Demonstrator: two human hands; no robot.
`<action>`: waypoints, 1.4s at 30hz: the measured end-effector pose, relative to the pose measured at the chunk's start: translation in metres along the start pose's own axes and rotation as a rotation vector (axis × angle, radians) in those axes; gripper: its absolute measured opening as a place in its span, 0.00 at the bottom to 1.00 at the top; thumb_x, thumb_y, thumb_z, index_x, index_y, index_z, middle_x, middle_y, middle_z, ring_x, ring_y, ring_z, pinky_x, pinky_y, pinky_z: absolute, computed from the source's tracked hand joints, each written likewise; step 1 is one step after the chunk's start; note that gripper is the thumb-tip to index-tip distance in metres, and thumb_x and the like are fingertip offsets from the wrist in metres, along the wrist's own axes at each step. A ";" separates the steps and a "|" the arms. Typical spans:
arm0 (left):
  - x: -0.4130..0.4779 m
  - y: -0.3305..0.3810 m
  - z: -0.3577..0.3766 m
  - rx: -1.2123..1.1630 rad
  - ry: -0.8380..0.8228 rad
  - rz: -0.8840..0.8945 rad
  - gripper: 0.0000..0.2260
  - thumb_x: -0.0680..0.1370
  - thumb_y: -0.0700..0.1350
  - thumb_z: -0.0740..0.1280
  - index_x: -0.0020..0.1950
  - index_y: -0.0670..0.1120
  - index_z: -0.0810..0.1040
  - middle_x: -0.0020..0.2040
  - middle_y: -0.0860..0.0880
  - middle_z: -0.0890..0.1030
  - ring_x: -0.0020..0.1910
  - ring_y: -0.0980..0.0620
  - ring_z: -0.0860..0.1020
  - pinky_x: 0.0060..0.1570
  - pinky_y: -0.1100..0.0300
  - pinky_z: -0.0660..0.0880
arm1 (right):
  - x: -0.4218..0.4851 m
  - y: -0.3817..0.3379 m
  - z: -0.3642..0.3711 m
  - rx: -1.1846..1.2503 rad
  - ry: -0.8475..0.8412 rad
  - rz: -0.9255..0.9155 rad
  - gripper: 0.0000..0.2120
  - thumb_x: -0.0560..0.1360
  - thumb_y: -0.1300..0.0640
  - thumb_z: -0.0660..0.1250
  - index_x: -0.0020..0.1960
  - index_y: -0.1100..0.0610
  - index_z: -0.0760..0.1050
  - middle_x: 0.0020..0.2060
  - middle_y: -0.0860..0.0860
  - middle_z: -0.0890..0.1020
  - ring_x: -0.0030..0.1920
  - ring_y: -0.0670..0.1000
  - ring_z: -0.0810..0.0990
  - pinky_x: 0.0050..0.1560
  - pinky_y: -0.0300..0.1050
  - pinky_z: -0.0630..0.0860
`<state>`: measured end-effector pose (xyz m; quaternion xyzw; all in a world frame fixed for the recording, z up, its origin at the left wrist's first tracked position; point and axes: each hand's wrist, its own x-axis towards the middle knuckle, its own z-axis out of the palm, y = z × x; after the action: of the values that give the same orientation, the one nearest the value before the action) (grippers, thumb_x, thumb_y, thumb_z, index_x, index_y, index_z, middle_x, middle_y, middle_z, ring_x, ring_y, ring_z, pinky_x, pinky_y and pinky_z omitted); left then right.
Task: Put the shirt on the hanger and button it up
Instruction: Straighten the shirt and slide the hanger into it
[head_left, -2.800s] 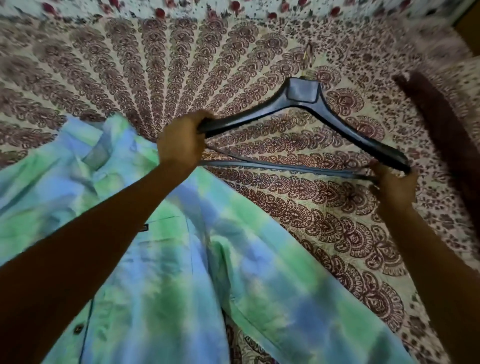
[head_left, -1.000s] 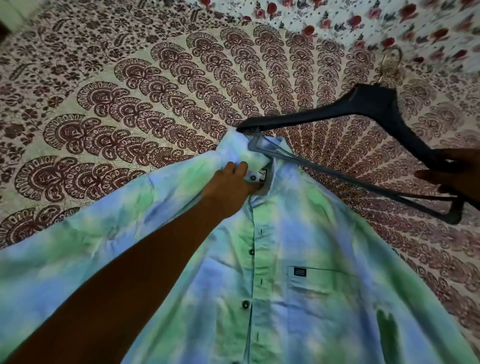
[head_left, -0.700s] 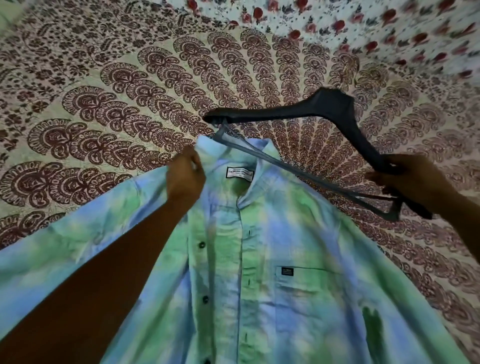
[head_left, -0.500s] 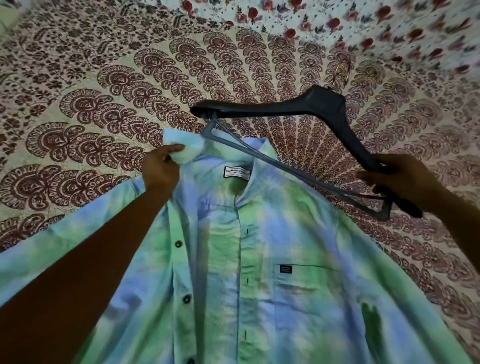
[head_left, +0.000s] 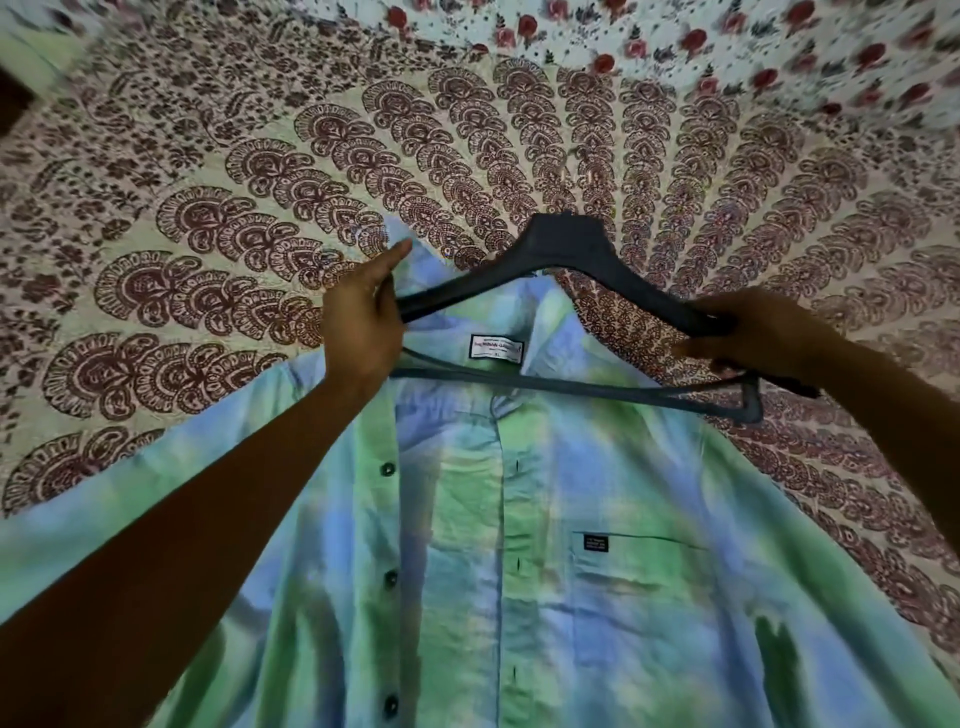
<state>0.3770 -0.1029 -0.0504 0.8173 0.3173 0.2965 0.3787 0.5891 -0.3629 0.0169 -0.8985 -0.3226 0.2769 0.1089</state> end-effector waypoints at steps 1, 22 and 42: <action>-0.002 0.002 0.000 -0.001 -0.001 0.014 0.18 0.78 0.31 0.55 0.64 0.42 0.74 0.63 0.44 0.76 0.60 0.55 0.72 0.59 0.77 0.63 | 0.008 -0.004 0.002 -0.006 -0.013 -0.032 0.20 0.70 0.55 0.72 0.60 0.57 0.77 0.36 0.52 0.82 0.25 0.40 0.77 0.35 0.38 0.71; -0.051 0.009 0.054 0.438 -0.558 0.650 0.26 0.75 0.61 0.56 0.66 0.48 0.73 0.71 0.37 0.65 0.72 0.36 0.58 0.68 0.40 0.53 | 0.055 -0.068 0.020 -0.070 -0.213 -0.079 0.19 0.67 0.49 0.74 0.56 0.57 0.80 0.44 0.59 0.84 0.39 0.58 0.82 0.50 0.51 0.79; -0.036 0.042 0.056 0.085 -0.399 0.536 0.21 0.77 0.50 0.56 0.67 0.44 0.72 0.53 0.43 0.83 0.46 0.41 0.81 0.36 0.56 0.75 | -0.005 -0.091 0.190 0.072 0.419 0.113 0.11 0.73 0.51 0.64 0.52 0.54 0.78 0.50 0.56 0.80 0.51 0.59 0.79 0.45 0.47 0.73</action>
<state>0.4071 -0.1752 -0.0553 0.9286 0.0229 0.2061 0.3077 0.4308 -0.2931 -0.1034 -0.9486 -0.2322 0.1010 0.1898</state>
